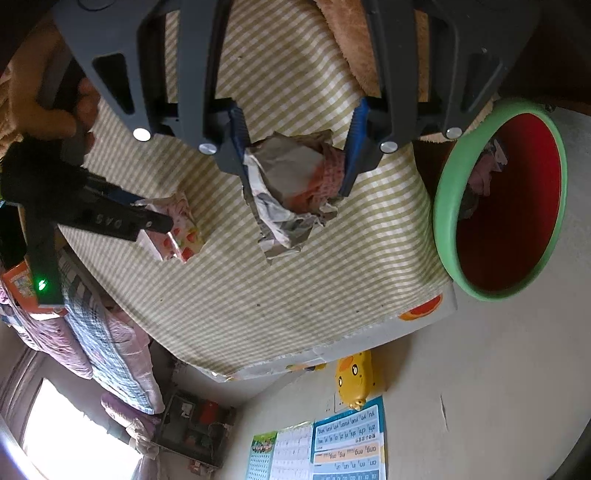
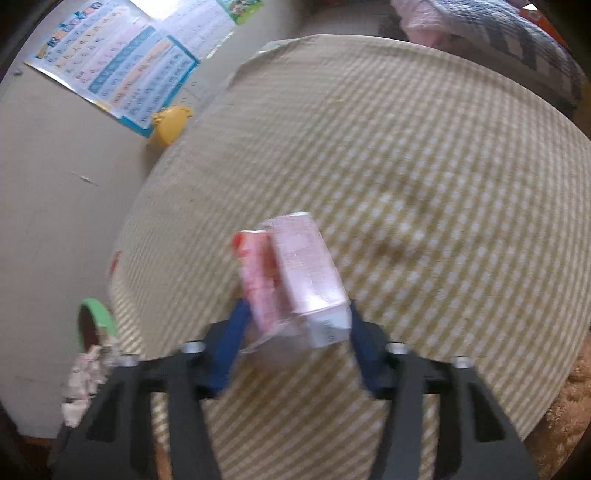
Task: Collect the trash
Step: 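Carry the white paper and the carton toward the red bin with both tools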
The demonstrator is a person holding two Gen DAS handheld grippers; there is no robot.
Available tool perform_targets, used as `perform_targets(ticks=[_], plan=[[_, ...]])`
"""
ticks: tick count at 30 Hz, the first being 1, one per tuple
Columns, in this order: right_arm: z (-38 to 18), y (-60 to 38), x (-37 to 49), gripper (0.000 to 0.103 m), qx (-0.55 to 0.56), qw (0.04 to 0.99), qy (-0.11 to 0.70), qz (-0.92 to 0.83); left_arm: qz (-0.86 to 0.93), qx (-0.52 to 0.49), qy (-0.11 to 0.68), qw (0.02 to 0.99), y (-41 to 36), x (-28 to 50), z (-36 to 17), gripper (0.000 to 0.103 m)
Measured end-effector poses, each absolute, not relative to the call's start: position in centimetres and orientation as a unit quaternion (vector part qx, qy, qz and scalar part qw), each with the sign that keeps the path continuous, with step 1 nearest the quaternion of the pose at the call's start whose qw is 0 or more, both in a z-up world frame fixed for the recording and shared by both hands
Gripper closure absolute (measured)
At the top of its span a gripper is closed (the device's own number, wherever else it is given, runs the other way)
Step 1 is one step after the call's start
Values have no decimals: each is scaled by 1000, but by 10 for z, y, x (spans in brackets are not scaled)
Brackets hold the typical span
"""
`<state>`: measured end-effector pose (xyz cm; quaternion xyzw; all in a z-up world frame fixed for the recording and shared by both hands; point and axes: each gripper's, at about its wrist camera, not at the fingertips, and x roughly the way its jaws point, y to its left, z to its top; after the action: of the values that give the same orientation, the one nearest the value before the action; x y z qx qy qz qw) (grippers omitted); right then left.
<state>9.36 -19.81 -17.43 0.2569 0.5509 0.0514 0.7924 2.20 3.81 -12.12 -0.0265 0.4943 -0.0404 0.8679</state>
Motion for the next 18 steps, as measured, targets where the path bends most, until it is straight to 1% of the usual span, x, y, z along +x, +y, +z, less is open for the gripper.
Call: perform_targets(ticks=[1, 5, 14, 18], plan=[[-173, -196, 93, 67, 252, 794, 551, 55, -39, -29, 495, 867, 39, 23, -121, 61], [-168, -197, 91, 71, 259, 792, 549, 63, -34, -38, 496, 867, 43, 24, -121, 61], [-131, -202, 74, 72, 279, 810, 507, 95, -25, -43, 488, 871, 49, 21, -114, 61], [-111, -191, 65, 72, 243, 830, 491, 104, -21, -47, 480, 876, 54, 18, -108, 61]])
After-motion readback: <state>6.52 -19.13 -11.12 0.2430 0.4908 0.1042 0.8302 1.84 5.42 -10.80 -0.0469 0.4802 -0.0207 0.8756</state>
